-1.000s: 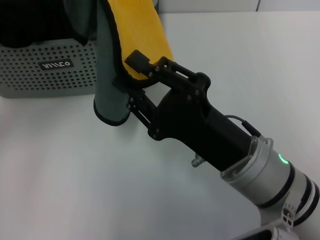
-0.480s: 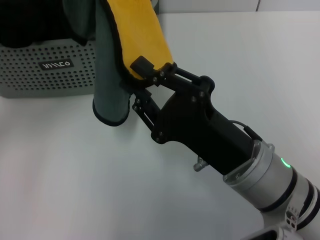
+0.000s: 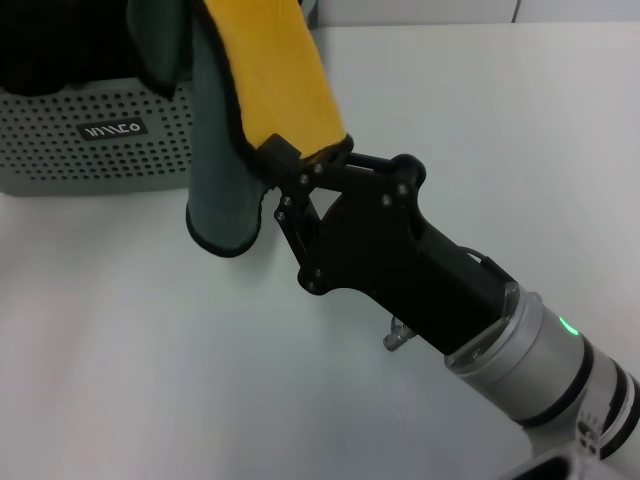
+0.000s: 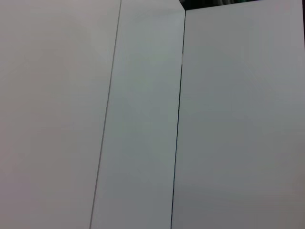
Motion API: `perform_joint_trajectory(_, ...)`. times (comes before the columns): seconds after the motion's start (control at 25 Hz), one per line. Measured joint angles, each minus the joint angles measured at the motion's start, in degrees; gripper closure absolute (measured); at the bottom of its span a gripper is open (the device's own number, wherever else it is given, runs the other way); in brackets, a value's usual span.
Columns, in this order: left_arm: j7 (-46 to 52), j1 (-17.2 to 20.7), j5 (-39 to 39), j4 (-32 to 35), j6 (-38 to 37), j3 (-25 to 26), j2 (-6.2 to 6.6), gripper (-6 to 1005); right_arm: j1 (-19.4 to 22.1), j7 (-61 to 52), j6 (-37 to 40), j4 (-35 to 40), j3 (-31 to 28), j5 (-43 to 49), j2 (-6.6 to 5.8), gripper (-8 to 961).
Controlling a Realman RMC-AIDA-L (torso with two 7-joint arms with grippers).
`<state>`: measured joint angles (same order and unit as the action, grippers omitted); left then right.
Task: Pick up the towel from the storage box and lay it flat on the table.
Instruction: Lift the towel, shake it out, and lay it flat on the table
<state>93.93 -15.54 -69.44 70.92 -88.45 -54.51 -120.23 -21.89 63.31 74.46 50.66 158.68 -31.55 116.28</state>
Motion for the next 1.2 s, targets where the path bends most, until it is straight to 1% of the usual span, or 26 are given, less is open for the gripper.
perform_joint_trajectory(0.2, -2.6, 1.0, -1.8, -0.2, -1.7, -0.2, 0.17, 913, 0.3, -12.4, 4.2, -0.3, -1.2, -0.1, -0.01, 939)
perform_joint_trajectory(0.36, -6.9, 2.8, -2.3, -2.8, -4.8, 0.0, 0.21, 912, 1.4, -25.0, 8.9, -1.3, -3.7, 0.0, -0.76, 948)
perform_joint_trajectory(0.44, -9.0, 3.8, -2.1, -5.0, -6.2, 0.2, 0.23, 911, 2.2, -31.3, 11.1, -1.9, -5.0, 0.4, -1.56, 947)
perform_joint_trajectory(0.52, -10.7, 4.6, -1.9, -6.7, -6.9, 0.4, 0.26, 911, 2.6, -39.6, 13.0, -2.8, -6.6, 1.0, -2.96, 947)
perform_joint_trajectory(0.64, -12.8, 5.5, -2.6, -8.1, -7.6, 0.2, 0.31, 909, 2.4, -51.1, 15.4, -4.9, -9.1, 2.0, -4.46, 947)
perform_joint_trajectory(0.72, -13.3, 5.6, -3.0, -8.6, -7.7, 0.1, 0.29, 909, 2.2, -57.4, 16.0, -5.9, -11.4, 4.0, -5.21, 947)
perform_joint_trajectory(0.76, -14.9, 5.6, -3.7, -11.2, -7.9, -1.0, 0.18, 908, 2.1, -62.9, 16.2, -6.8, -14.0, 6.5, -5.8, 947)
perform_joint_trajectory(0.8, -15.7, 5.5, -3.7, -12.2, -8.0, -1.4, 0.19, 908, 1.8, -67.7, 16.1, -7.7, -16.7, 9.1, -6.16, 947)
perform_joint_trajectory(0.88, -19.1, 5.1, -3.8, -15.9, -8.4, -3.4, 0.2, 907, 1.1, -76.2, 16.1, -10.2, -22.7, 14.7, -6.3, 947)
perform_joint_trajectory(0.96, -22.6, 4.9, -3.8, -18.6, -8.6, -5.6, 0.15, 907, -0.3, -85.5, 15.9, -12.3, -30.0, 22.7, -6.42, 948)
perform_joint_trajectory(1.08, -25.5, 4.8, -3.8, -20.4, -8.6, -7.9, 0.01, 906, -3.5, -100.8, 14.3, -13.4, -42.0, 37.5, -7.24, 948)
perform_joint_trajectory(1.2, -26.8, 3.8, -3.8, -22.3, -8.4, -9.4, 0.0, 905, -6.5, -111.3, 13.5, -13.5, -52.7, 50.5, -7.6, 948)
